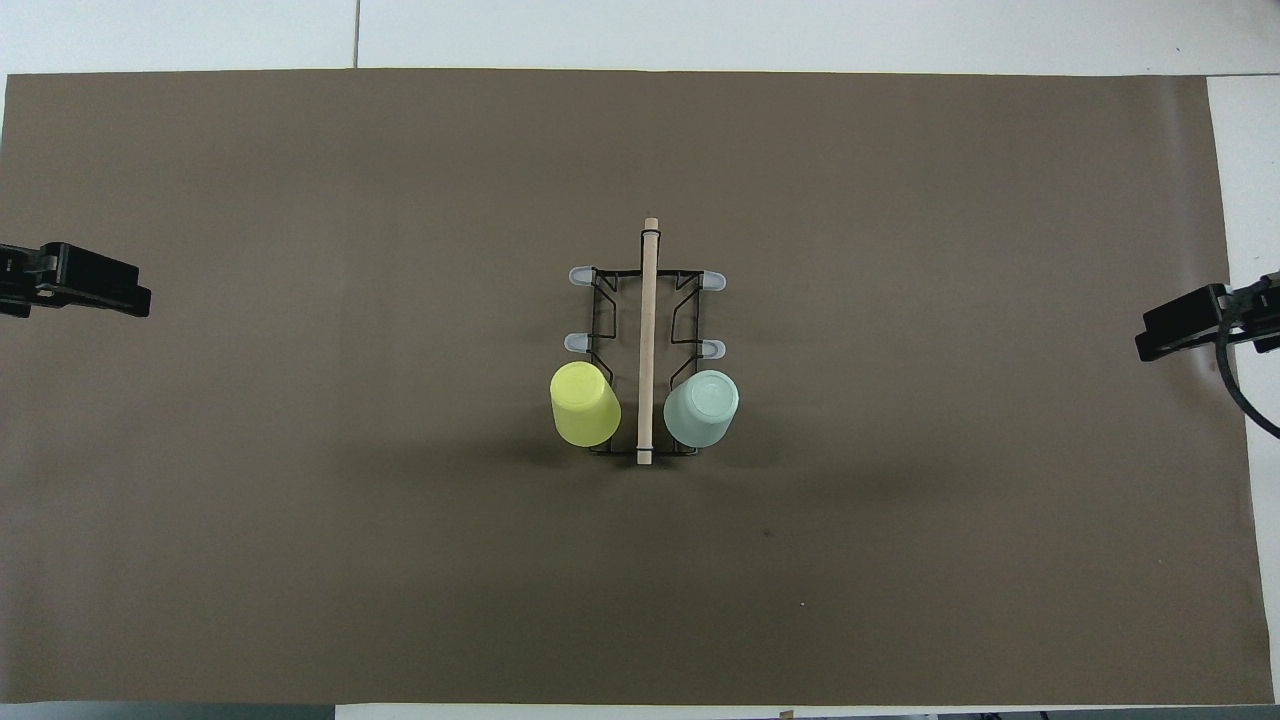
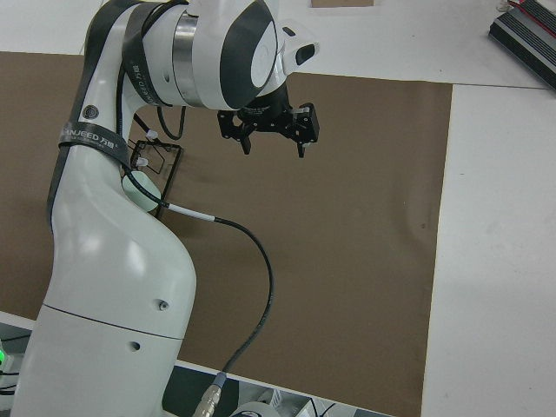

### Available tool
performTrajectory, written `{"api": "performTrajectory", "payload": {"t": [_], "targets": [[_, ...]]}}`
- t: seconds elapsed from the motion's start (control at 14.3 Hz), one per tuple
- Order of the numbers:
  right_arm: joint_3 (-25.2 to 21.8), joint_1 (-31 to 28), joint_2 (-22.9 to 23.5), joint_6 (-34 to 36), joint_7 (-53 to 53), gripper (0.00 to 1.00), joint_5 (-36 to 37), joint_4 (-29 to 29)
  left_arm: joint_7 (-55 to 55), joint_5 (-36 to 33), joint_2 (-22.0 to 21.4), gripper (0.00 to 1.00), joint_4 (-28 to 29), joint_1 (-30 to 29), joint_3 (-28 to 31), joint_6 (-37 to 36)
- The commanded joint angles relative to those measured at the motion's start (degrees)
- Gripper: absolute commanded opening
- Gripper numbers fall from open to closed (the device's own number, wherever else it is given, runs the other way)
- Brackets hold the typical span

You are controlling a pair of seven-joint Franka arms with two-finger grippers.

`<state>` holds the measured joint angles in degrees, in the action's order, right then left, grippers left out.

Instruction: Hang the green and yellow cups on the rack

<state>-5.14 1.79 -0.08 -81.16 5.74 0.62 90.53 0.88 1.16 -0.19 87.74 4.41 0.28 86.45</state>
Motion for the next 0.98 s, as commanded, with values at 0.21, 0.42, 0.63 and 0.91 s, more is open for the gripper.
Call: {"api": "performTrajectory", "payload": {"t": [0.21, 0.42, 0.63, 0.91], "targets": [[0.6, 0.1, -3.3, -0.2, 0.6, 1.00, 2.6, 1.3, 0.6, 0.3, -0.9, 1.00, 0.9, 0.8, 1.0, -0.6], [0.6, 0.1, -4.4, -0.1, 1.1, 1.00, 2.6, 2.0, 0.6, 0.3, -0.9, 1.00, 0.9, 0.8, 1.0, -0.6], [0.7, -0.2, -3.3, -1.6, 0.8, 1.00, 2.3, 0.2, 0.7, 0.3, -0.9, 1.00, 1.0, 0.7, 1.0, -0.3], [0.6, -0.6, -3.0, -1.8, 0.5, 1.00, 2.2, -0.3, 0.7, 0.2, -0.9, 1.00, 1.0, 0.7, 1.0, -0.6]]}}
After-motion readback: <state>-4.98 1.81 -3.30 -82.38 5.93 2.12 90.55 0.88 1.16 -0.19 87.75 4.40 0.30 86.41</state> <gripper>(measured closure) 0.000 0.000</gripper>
